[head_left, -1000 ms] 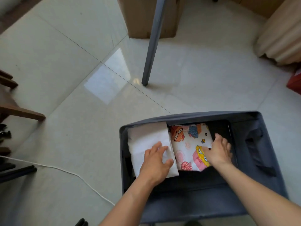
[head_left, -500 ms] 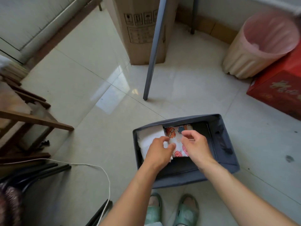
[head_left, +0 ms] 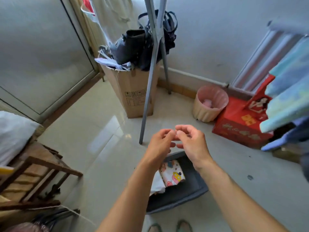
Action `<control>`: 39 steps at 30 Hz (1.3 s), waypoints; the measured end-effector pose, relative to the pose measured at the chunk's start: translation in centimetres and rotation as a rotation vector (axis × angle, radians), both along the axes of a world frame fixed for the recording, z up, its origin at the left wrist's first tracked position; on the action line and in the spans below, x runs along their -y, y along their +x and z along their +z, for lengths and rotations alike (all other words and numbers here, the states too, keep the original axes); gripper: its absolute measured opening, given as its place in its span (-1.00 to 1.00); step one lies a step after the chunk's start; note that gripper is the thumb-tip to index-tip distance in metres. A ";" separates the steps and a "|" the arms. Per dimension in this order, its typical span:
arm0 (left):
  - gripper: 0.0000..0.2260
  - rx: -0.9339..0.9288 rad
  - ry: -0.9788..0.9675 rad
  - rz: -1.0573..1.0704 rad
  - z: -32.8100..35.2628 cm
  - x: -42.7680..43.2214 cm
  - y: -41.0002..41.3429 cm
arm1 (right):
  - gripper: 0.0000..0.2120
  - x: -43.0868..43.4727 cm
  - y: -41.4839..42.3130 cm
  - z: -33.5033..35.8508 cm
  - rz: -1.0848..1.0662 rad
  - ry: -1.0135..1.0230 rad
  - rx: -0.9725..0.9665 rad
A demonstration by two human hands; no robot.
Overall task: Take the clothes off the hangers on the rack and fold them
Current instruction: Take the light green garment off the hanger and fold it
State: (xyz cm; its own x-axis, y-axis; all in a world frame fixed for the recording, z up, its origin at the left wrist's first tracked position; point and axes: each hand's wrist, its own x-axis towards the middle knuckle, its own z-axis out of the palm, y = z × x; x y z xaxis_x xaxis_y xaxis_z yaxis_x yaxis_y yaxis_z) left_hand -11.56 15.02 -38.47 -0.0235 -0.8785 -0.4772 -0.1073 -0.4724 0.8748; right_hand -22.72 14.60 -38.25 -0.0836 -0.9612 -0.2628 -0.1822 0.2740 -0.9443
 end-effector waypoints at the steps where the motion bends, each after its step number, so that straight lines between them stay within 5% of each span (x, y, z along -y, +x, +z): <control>1: -0.76 -0.005 -0.036 -0.014 2.0 0.0 -0.1 | -0.86 -0.3 -0.2 2.1 -0.002 -0.032 -0.002; 10: -0.85 -0.114 -0.338 -0.098 17.7 -2.6 -2.5 | -0.85 -4.1 -3.6 18.0 -0.014 -0.307 -0.022; 18: -0.80 -0.154 -0.451 -0.156 24.7 -2.9 -6.1 | -0.86 -5.0 -7.2 26.0 -0.100 -0.440 -0.062; 27: -0.84 -0.187 -0.507 -0.148 27.6 -2.3 -8.9 | -0.88 -0.3 -16.8 37.5 -0.596 -0.938 -0.449; 29: -0.84 -0.191 -0.516 -0.144 27.8 -2.2 -9.0 | -0.78 1.7 -19.1 38.9 -0.700 -0.874 -0.634; 33: -0.83 -0.184 -0.522 -0.129 28.1 -1.9 -9.4 | -0.51 4.5 -21.3 40.1 -0.622 -0.431 -0.769; 39: -0.84 -0.181 -0.523 -0.110 28.8 -1.5 -9.8 | -0.73 6.8 -22.5 40.1 -0.532 -0.335 -0.719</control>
State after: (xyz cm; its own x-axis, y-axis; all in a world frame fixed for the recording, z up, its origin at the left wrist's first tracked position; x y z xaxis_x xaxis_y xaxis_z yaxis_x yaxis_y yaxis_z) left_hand -21.39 16.49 -9.71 -0.1690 -0.9847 0.0414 0.0422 0.0347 0.9985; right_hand -45.21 7.83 1.80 -0.5657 -0.7664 0.3044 -0.6792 0.2237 -0.6990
